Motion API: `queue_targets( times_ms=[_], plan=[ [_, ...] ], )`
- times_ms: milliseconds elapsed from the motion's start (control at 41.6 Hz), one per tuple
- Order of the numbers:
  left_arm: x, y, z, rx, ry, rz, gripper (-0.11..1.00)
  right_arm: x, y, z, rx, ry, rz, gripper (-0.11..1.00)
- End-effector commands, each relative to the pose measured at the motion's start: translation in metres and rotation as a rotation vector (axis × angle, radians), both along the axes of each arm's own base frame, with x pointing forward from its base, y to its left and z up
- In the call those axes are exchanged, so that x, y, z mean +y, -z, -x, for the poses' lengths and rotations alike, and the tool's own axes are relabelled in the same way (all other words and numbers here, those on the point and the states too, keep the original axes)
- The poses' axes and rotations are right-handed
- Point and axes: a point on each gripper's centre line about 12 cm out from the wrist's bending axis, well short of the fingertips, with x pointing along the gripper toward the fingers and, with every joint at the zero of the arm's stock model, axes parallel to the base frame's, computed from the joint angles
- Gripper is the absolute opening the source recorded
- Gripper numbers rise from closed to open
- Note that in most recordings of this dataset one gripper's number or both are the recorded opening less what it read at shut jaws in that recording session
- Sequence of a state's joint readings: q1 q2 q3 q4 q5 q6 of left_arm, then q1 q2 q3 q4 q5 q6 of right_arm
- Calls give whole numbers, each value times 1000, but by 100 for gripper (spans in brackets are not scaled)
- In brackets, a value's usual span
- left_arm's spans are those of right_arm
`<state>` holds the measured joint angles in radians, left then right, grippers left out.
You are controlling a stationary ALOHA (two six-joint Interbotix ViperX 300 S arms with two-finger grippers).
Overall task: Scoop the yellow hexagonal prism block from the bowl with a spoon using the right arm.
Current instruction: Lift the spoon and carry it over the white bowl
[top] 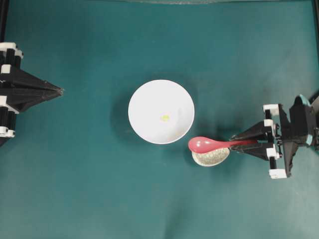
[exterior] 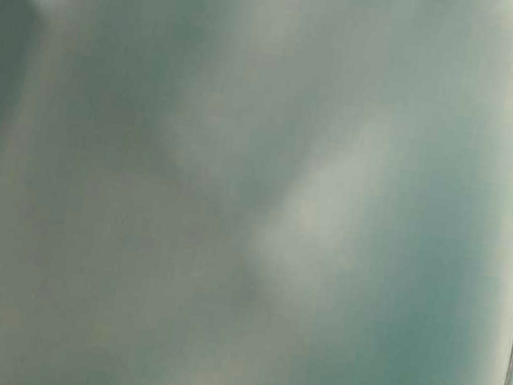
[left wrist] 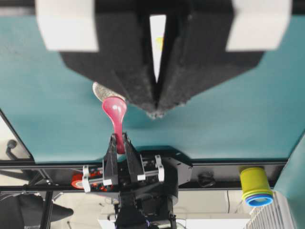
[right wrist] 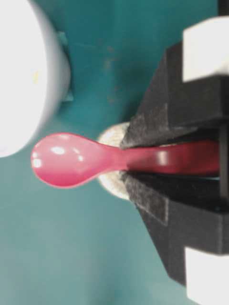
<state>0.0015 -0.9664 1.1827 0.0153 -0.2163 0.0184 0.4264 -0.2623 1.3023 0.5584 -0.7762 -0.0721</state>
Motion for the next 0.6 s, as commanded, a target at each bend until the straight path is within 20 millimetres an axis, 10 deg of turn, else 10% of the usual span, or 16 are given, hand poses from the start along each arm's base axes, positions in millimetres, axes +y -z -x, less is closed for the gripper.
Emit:
queue_targets(
  times_ms=[0, 289, 577],
  plan=[
    [0, -7, -1, -14, 1, -2, 0, 0, -24, -11, 4, -13, -39, 21],
    [0, -4, 0, 21, 0, -2, 0, -23, -83, -39, 141, -35, -96, 21],
    [0, -4, 0, 28, 0, -3, 0, -61, -101, -58, 324, -18, -78, 21]
  ],
)
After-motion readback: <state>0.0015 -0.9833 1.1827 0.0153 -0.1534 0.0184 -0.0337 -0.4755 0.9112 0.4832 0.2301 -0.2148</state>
